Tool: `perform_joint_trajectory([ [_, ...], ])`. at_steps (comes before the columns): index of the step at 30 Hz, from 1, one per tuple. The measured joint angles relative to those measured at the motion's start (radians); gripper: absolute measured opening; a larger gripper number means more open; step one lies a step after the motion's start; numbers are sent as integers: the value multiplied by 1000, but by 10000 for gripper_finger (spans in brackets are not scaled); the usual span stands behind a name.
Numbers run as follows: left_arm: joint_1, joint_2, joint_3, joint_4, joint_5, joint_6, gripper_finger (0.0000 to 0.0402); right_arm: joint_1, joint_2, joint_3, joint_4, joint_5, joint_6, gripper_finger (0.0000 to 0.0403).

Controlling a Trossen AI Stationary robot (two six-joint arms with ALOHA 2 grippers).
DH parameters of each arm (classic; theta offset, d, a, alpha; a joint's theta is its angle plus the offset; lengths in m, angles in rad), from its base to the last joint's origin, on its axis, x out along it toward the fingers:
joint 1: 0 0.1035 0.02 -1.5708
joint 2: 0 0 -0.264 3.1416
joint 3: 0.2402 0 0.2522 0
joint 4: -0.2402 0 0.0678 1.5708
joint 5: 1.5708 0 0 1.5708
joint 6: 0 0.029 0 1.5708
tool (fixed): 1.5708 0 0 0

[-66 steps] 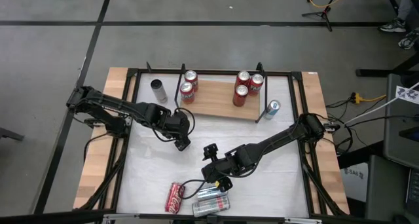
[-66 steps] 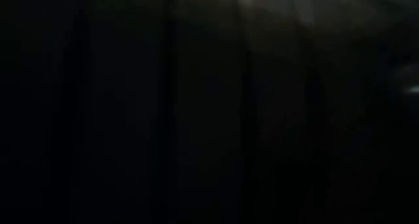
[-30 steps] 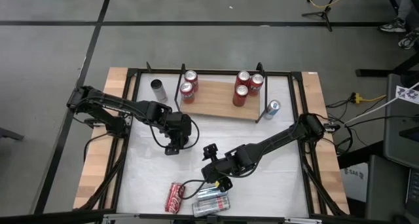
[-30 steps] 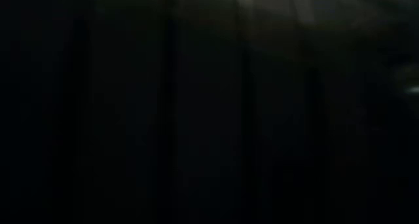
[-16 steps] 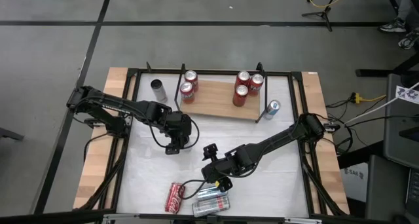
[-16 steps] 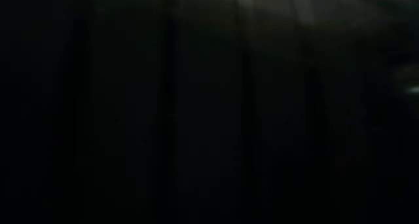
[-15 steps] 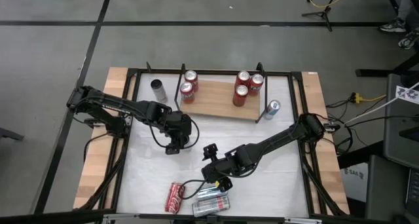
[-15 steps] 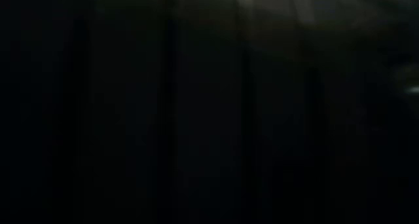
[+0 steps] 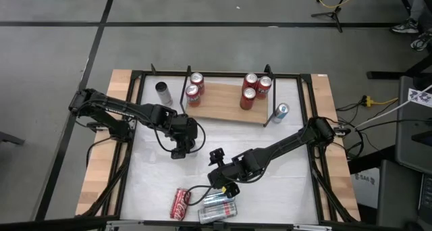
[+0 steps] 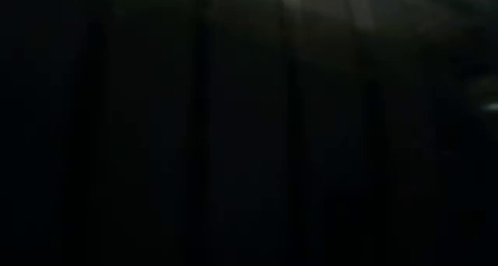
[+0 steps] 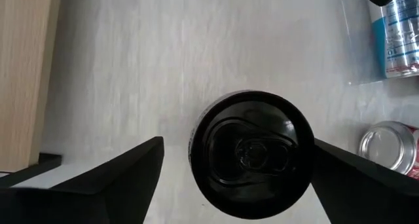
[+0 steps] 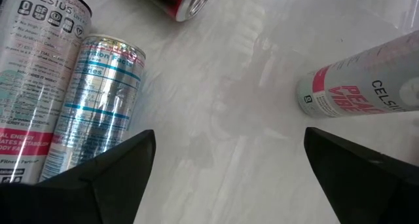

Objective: Place canned beverage on shelf
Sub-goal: Put the middle white-pink soda can on the shelf

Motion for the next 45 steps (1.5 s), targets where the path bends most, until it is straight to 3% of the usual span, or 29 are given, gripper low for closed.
perform_joint_trajectory([
  [18, 0, 0, 7, -10, -2, -70, 353, 0, 0, 0, 0, 0, 0, 383],
  [27, 0, 0, 148, -15, -55, -70, 353, 0, 0, 0, 0, 0, 0, 383],
  [33, -10, 0, 270, -130, -44, -79, 353, 0, 0, 0, 0, 0, 0, 383],
  [38, -60, -1, 329, -244, -43, -197, 353, 0, 0, 0, 1, 21, 0, 383],
  [45, -174, -1, 306, -325, -49, -458, 353, -17, 0, 0, 35, 114, 0, 383],
])
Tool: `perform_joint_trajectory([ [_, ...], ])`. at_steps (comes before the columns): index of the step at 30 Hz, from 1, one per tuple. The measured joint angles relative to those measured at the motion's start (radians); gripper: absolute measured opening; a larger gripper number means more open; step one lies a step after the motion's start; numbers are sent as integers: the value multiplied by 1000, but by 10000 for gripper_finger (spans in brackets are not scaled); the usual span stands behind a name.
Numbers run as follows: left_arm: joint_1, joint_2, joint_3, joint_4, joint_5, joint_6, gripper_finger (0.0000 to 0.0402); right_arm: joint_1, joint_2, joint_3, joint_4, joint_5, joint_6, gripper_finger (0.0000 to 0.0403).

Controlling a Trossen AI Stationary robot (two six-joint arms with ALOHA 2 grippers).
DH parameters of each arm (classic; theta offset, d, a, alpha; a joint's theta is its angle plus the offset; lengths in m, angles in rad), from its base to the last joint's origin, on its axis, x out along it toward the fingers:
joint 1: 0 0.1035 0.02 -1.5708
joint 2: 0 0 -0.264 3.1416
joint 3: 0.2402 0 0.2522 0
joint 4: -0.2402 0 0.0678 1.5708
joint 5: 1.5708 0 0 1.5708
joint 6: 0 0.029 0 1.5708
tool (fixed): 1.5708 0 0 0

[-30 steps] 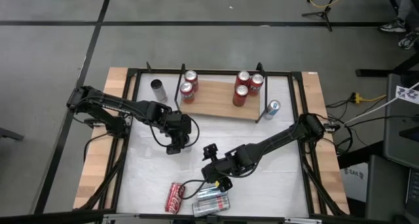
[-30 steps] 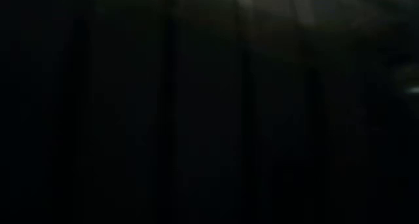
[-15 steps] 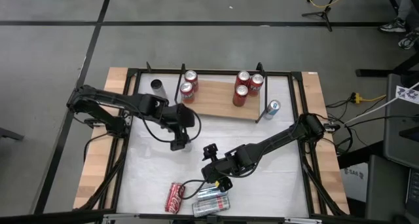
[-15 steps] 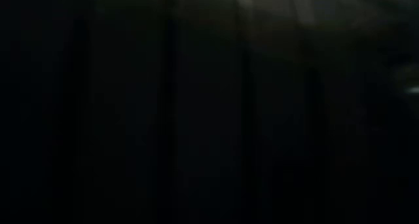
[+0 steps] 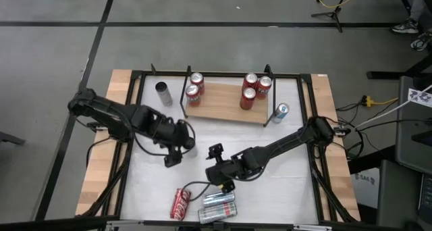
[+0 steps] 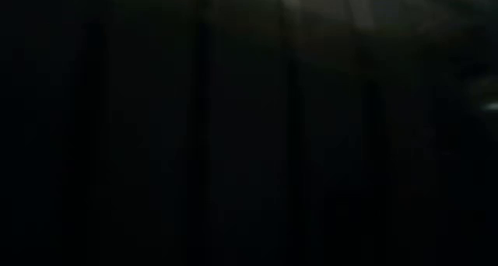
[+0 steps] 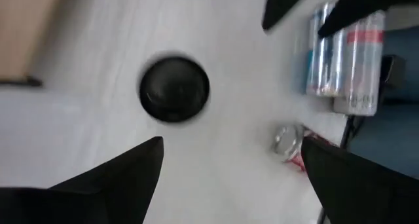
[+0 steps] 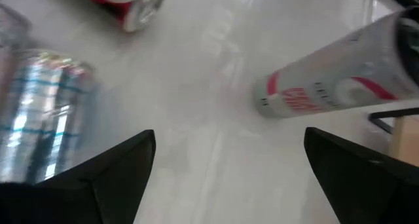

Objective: Place canned beverage on shelf
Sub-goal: Put the middle white-pink soda can on the shelf

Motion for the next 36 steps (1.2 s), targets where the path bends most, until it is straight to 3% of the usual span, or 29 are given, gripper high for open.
perform_joint_trajectory([
  [12, -157, 1, -244, 34, -186, -353, 353, -113, 6, 0, 65, 6, 31, 383],
  [22, -146, 1, -357, 196, -326, -380, 353, -162, 13, -1, 130, -20, 28, 383],
  [31, -115, 1, -360, 186, -374, -378, 353, -160, 23, -1, 168, -123, 3, 383],
  [36, -113, 1, -360, 156, -401, -373, 353, -160, 23, -1, 170, -125, 2, 383],
])
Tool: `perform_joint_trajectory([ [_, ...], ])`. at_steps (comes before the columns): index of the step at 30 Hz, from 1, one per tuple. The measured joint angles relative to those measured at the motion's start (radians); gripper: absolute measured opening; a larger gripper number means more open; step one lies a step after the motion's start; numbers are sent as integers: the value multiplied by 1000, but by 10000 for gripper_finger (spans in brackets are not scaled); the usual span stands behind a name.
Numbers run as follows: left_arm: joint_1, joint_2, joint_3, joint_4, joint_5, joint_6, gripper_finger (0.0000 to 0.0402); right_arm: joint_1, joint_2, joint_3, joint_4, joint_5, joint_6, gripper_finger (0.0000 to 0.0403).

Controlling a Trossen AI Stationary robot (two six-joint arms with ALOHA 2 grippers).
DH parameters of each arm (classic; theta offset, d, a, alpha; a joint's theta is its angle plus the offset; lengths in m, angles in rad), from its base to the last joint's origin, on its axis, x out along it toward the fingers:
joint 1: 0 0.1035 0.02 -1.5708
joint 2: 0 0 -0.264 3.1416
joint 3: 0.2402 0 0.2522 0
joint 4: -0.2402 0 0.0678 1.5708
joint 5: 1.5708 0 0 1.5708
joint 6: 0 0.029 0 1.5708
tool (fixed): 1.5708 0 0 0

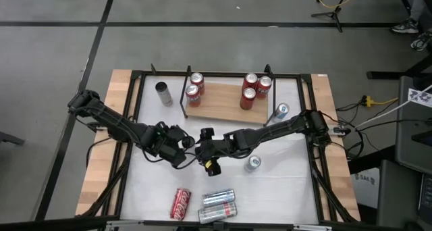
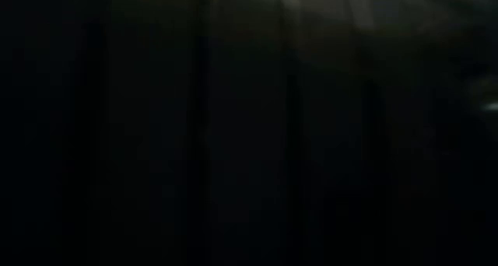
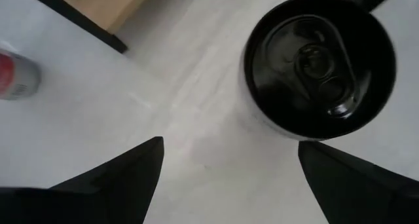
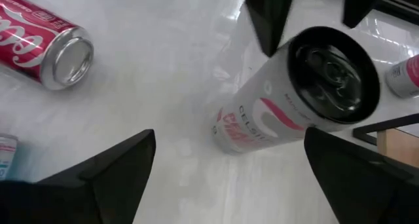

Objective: Place canned beverage on shelf
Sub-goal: Put the middle white-pink soda can on the shelf

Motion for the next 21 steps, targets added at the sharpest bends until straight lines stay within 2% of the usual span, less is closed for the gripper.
perform_joint_trajectory([
  [16, 1, 0, 0, -126, -125, 2, 353, 0, 0, 0, 2, -27, -2, 383],
  [21, 1, 0, 0, -172, -131, 2, 353, 1, 0, 0, 1, -27, -2, 383],
])
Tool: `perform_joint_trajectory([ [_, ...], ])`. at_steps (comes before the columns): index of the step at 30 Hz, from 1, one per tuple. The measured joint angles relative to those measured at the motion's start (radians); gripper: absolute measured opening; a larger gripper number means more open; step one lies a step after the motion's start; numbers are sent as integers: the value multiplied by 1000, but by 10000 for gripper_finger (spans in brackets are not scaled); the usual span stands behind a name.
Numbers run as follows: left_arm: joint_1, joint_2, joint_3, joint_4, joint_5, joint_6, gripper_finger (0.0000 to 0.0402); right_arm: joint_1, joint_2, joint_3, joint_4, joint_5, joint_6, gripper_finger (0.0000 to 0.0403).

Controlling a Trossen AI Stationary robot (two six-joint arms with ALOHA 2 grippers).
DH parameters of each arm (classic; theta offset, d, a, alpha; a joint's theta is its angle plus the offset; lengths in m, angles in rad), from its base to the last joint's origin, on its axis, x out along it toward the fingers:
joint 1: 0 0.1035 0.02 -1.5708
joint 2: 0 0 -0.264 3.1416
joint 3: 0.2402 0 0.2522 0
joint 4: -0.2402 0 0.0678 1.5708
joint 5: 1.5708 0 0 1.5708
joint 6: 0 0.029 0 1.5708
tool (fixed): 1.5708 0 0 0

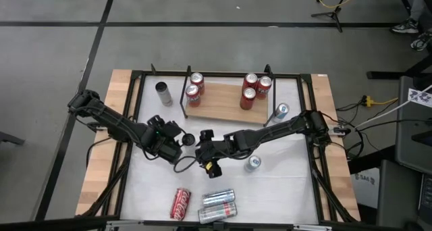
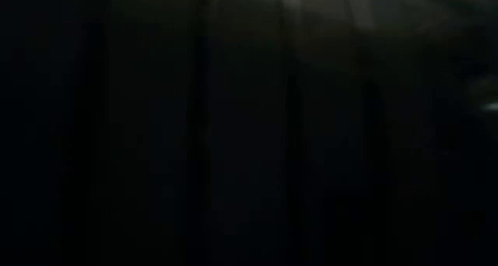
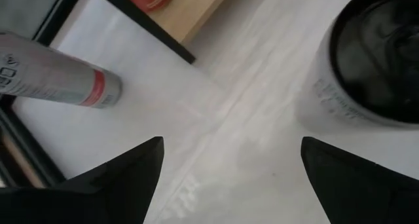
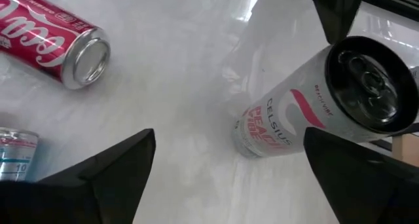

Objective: Place canned beverage on shelf
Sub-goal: Put the middle white-pink soda can on the shelf

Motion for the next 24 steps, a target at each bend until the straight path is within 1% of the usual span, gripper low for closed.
perform_joint_trajectory([
  [4, -5, 0, 0, -18, 15, 0, 353, 1, -1, 0, -10, 0, 0, 383],
  [10, -38, 0, 0, -20, 96, 22, 353, 1, -5, 1, -54, 16, -20, 383],
  [14, -72, 0, 0, -16, 118, 15, 353, -1, -5, 1, -93, 40, -32, 383],
  [17, -93, 0, 0, 6, 105, -16, 353, -1, -5, 1, -116, 51, -62, 383],
  [21, -109, 0, 0, 68, 37, -34, 353, -1, -5, 1, -112, 120, -80, 383],
  [24, -110, 0, 0, 112, -15, -34, 353, -3, -5, 1, -107, 128, -80, 383],
])
